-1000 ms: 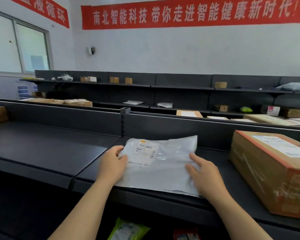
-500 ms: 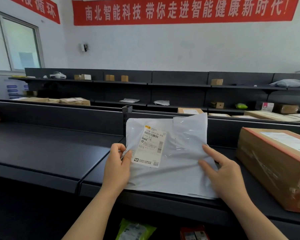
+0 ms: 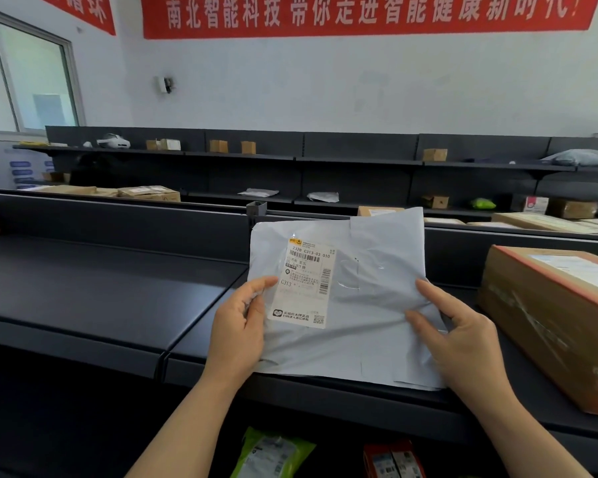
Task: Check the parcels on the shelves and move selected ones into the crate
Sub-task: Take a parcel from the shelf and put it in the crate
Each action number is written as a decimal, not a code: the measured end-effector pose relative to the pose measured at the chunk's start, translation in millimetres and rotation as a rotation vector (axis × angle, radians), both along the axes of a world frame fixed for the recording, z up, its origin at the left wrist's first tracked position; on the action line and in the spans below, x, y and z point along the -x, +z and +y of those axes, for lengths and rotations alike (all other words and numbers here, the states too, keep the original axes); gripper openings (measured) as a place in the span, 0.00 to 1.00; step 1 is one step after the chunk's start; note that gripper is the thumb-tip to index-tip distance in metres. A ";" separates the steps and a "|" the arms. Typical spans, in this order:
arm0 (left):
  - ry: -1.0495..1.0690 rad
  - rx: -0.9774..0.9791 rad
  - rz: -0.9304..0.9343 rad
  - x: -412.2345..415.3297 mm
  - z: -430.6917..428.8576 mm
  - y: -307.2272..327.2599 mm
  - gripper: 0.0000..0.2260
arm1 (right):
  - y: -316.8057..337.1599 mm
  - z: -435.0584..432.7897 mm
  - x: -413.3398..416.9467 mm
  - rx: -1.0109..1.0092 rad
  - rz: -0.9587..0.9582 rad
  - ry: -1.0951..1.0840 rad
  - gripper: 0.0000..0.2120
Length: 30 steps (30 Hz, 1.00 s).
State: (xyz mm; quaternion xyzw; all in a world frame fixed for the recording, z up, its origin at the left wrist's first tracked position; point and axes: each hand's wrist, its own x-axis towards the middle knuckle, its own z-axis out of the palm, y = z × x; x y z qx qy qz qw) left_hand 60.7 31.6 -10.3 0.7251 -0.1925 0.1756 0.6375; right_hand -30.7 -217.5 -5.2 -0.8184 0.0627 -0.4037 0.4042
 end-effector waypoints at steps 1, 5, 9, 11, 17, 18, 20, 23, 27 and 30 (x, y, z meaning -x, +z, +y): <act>-0.021 0.015 0.016 1.2 0.1 0.5 0.15 | 0.0 -0.2 0.0 0.006 -0.001 -0.006 0.24; -0.057 0.021 0.049 4.7 1.6 3.5 0.19 | 0.5 0.1 0.4 -0.017 -0.011 -0.003 0.24; -0.105 -0.029 0.060 5.8 5.1 5.7 0.25 | 0.0 -0.6 -0.4 -0.010 -0.004 -0.013 0.24; -0.117 -0.053 0.079 5.7 6.6 6.4 0.27 | -0.2 -1.4 -0.8 -0.014 -0.001 -0.018 0.24; -0.099 -0.146 0.082 -3.6 7.9 0.9 0.33 | -1.5 -3.4 -2.8 -0.016 0.019 -0.028 0.24; -0.096 -0.150 0.084 -3.6 8.1 0.6 0.34 | -1.5 -3.4 -2.9 -0.019 0.022 -0.027 0.25; -0.091 -0.159 0.083 -3.1 8.2 0.1 0.34 | -1.0 -2.9 -2.5 -0.025 0.026 -0.025 0.25; -0.093 -0.161 0.078 -3.7 7.6 0.3 0.33 | -0.5 -2.9 -1.8 -0.017 0.033 -0.029 0.24; -0.080 -0.175 0.084 -6.4 5.7 -0.7 0.33 | 1.4 -1.9 -1.1 -0.035 0.057 -0.030 0.25; -0.005 -0.219 0.081 -11.0 2.4 -2.8 0.31 | 1.9 -3.4 -4.0 -0.014 0.141 -0.040 0.25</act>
